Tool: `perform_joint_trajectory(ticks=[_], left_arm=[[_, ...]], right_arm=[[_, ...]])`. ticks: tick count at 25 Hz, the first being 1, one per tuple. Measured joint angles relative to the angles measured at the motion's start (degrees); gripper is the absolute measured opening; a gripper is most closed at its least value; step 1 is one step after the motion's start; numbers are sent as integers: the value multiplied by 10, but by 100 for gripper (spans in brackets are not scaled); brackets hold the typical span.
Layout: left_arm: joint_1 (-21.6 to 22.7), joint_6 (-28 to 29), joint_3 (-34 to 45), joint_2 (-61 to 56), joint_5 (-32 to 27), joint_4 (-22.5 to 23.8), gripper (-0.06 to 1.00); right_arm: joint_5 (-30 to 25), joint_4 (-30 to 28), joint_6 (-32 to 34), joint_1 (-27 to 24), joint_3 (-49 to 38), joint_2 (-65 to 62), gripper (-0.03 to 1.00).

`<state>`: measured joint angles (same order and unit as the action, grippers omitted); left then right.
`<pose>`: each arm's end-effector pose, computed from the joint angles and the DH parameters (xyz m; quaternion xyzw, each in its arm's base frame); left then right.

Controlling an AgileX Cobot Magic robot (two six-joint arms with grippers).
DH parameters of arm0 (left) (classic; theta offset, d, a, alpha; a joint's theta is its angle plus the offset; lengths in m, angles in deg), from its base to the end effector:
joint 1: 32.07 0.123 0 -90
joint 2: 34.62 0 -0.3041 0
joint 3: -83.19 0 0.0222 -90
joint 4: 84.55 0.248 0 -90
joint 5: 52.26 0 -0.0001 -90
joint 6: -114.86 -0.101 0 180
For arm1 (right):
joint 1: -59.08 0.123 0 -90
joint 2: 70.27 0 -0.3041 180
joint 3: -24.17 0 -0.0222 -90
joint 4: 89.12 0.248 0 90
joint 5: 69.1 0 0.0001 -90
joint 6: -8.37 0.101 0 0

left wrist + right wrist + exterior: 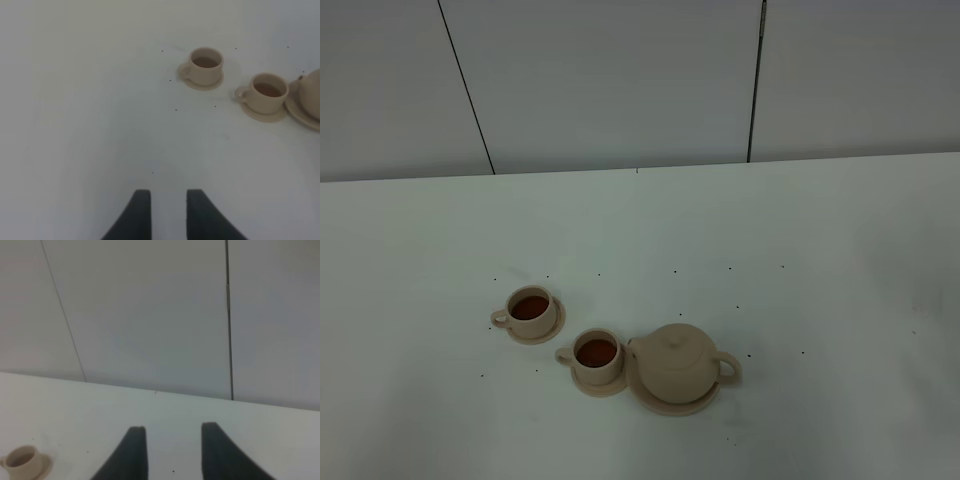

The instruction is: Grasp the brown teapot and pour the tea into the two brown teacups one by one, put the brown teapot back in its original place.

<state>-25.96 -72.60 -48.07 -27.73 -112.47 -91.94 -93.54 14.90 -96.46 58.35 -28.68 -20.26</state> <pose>-0.0180 -0.0133 0.2743 0.0125 0.8455 -0.0013 0.5339 0.1437 0.0388 0.3119 -0.1285 0.7321 0.1518 0.6515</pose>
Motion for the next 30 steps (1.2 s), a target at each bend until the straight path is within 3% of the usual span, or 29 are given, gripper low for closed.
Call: perform_joint_trajectory(ticks=[15, 22, 26, 30], left_arm=[[0, 0, 0, 0, 0, 0, 24], [0, 0, 0, 0, 0, 0, 24], [0, 0, 0, 0, 0, 0, 24], [0, 0, 0, 0, 0, 0, 24]], right_arm=[[6, 0, 5, 0, 0, -4, 26], [58, -22, 47, 0, -36, -93, 25], [84, -57, 112, 0, -61, -148, 24], [85, -185, 261, 0, -64, -171, 24]])
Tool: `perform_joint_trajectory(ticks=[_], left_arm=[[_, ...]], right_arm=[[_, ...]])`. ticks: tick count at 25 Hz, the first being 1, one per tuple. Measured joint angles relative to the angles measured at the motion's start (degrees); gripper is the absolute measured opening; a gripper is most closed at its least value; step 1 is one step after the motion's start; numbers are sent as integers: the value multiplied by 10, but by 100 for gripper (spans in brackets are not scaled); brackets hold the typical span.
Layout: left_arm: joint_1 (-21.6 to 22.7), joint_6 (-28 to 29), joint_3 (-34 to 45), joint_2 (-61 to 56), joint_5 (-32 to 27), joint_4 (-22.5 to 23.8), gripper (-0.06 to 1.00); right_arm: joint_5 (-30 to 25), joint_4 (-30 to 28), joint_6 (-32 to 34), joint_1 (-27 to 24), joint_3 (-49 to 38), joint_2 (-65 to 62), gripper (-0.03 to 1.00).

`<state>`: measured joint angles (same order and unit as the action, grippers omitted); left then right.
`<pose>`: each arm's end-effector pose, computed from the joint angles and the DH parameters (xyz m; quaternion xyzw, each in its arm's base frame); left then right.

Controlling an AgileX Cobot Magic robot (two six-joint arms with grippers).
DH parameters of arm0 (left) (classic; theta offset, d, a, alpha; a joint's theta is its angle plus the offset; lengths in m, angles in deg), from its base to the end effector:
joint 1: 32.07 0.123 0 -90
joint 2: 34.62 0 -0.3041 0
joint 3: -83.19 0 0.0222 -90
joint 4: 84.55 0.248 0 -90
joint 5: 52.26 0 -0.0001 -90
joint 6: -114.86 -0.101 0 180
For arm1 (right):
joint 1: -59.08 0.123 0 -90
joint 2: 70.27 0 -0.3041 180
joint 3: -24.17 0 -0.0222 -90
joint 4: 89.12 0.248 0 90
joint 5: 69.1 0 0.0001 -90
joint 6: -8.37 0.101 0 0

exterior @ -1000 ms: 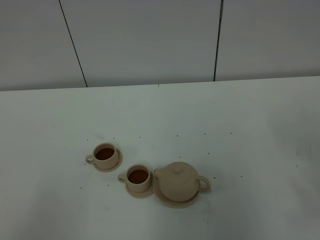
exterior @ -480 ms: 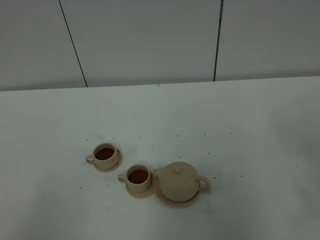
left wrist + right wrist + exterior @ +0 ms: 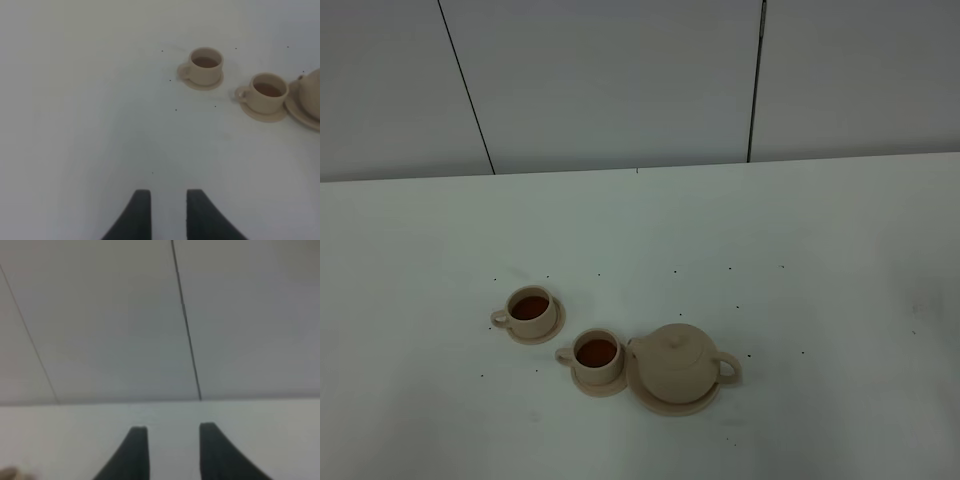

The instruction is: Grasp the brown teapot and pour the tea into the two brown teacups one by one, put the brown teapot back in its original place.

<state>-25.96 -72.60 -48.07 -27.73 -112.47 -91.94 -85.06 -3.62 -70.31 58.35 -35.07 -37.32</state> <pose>-0.0180 -0.0133 0.2743 0.0125 0.8455 -0.0013 0.5339 0.0908 0.0266 0.2952 -0.0483 0.7258 0.1356 0.6726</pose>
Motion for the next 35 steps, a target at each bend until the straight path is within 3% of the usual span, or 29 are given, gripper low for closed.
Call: perform_joint_trajectory(ticks=[6, 9, 11, 21, 26, 29, 35], left_arm=[[0, 0, 0, 0, 0, 0, 24], [0, 0, 0, 0, 0, 0, 24], [0, 0, 0, 0, 0, 0, 24], [0, 0, 0, 0, 0, 0, 24], [0, 0, 0, 0, 0, 0, 24], [0, 0, 0, 0, 0, 0, 24], [0, 0, 0, 0, 0, 0, 24]], right_arm=[[-74, -302, 319, 0, 8, -2, 24], [-123, -421, 421, 0, 36, -2, 24], [-152, -468, 461, 0, 56, -2, 24], [-234, -626, 624, 0, 79, -118, 24], [-302, -707, 714, 0, 97, -180, 24], [-344, -744, 743, 0, 109, -195, 24], [-373, -779, 779, 0, 111, -203, 24]])
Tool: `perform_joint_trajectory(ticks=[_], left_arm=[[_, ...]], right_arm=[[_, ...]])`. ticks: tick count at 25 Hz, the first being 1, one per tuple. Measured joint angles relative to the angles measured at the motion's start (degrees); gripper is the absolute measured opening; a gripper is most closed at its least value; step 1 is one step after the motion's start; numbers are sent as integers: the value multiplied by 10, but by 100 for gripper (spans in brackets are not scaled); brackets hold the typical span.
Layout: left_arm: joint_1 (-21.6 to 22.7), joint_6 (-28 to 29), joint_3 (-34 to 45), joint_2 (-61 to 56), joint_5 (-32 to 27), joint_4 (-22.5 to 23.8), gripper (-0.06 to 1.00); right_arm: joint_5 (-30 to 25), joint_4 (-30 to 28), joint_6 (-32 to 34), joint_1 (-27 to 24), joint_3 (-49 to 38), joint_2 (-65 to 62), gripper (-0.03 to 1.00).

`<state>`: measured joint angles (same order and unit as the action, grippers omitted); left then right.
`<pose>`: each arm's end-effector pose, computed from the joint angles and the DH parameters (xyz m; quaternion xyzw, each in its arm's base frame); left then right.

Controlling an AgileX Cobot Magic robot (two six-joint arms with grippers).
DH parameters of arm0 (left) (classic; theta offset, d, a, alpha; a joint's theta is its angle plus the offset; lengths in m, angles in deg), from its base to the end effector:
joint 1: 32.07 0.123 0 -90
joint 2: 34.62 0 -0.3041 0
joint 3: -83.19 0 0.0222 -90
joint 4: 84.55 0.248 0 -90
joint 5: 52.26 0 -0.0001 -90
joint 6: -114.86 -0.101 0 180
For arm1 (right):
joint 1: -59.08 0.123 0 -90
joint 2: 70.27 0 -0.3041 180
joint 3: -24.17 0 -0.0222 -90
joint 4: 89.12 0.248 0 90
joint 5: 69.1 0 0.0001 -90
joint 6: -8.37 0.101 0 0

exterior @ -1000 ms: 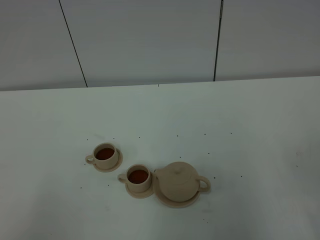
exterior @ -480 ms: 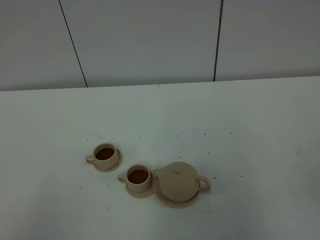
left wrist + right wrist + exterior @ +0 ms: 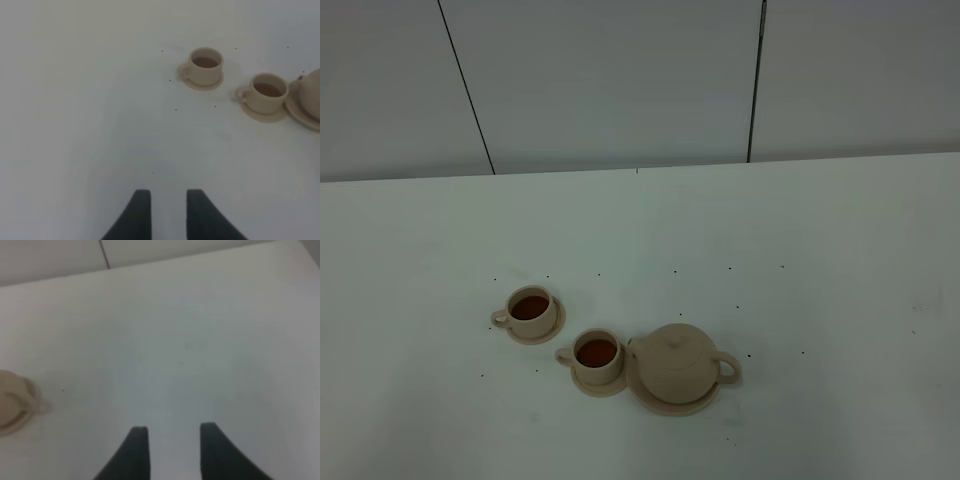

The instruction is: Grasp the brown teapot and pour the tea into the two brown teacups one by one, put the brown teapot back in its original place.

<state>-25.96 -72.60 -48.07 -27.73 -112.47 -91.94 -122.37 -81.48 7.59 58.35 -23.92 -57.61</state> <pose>-0.0180 -0.0133 0.2743 0.0125 0.8455 -0.0013 0.5339 0.0008 0.0108 0.2896 0.0040 0.8369 0.0593 0.5441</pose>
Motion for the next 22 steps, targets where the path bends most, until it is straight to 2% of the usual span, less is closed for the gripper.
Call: perform_joint_trajectory(ticks=[5, 10, 15, 22], left_arm=[[0, 0, 0, 0, 0, 0, 24], [0, 0, 0, 0, 0, 0, 24], [0, 0, 0, 0, 0, 0, 24], [0, 0, 0, 0, 0, 0, 24]], right_arm=[[-33, -36, 25, 0, 1, -3, 24], [-40, -58, 28, 0, 1, -24, 24], [-68, -60, 31, 0, 1, -26, 24], [-79, -43, 23, 0, -16, -29, 24]])
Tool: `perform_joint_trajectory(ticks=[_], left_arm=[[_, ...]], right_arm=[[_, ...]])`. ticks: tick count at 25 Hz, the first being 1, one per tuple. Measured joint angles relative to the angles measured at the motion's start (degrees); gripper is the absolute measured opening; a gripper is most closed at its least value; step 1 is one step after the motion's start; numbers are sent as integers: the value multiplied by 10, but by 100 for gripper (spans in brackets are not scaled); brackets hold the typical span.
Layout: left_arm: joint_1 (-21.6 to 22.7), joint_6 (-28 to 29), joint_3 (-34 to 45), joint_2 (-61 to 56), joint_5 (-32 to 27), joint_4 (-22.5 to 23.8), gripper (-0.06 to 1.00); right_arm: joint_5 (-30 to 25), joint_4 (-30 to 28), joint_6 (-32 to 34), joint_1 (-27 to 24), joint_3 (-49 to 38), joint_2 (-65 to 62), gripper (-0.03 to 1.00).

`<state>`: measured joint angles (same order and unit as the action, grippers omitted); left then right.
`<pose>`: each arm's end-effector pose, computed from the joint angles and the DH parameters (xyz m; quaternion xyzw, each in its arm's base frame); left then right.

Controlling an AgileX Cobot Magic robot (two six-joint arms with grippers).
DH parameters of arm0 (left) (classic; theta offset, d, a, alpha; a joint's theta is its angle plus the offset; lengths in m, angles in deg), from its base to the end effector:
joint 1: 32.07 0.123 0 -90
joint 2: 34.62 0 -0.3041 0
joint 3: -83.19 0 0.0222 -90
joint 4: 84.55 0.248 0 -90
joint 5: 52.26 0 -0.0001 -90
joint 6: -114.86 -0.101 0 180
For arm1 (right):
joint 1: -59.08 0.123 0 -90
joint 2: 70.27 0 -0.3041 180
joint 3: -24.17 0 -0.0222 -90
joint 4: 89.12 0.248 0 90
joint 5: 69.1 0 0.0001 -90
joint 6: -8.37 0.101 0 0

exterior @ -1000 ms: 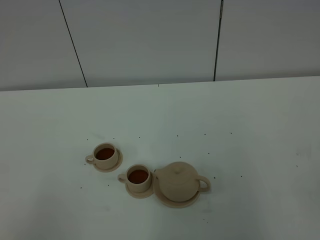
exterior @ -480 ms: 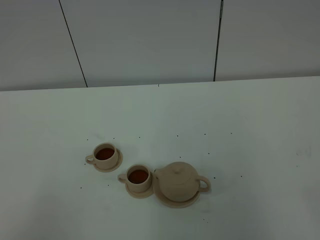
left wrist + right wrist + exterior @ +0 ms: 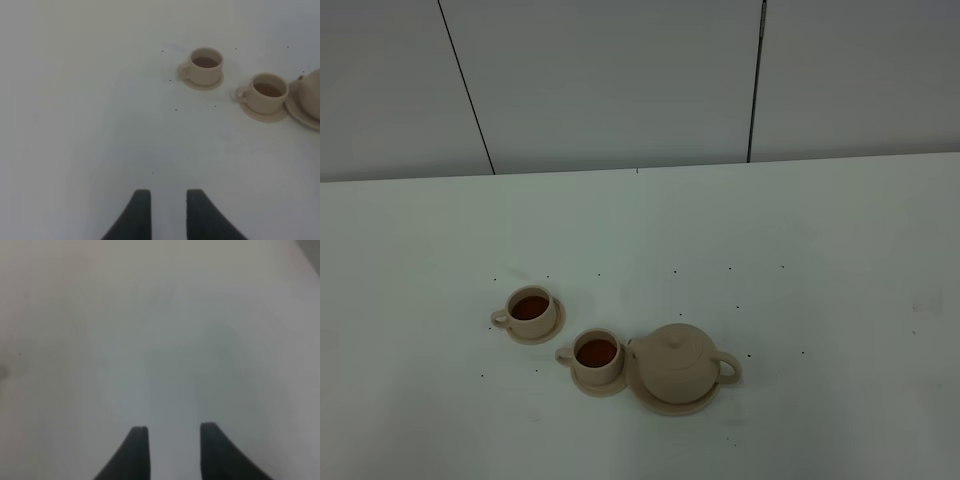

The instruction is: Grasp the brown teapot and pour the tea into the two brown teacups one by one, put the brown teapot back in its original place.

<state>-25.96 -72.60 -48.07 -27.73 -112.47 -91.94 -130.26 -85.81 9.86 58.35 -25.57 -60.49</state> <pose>-0.0180 -0.0133 0.2743 0.0125 0.8455 -0.0013 0.5339 -0.0104 0.0052 0.2681 0.0164 0.8685 0.0322 0.4944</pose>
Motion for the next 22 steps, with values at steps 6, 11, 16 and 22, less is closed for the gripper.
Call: perform_joint_trajectory(ticks=[6, 11, 16, 22], left_arm=[[0, 0, 0, 0, 0, 0, 24], [0, 0, 0, 0, 0, 0, 24], [0, 0, 0, 0, 0, 0, 24], [0, 0, 0, 0, 0, 0, 24]], right_arm=[[0, 9, -9, 0, -1, 0, 24], [0, 9, -10, 0, -1, 0, 24], [0, 9, -10, 0, -1, 0, 24], [0, 9, -10, 0, -1, 0, 24]])
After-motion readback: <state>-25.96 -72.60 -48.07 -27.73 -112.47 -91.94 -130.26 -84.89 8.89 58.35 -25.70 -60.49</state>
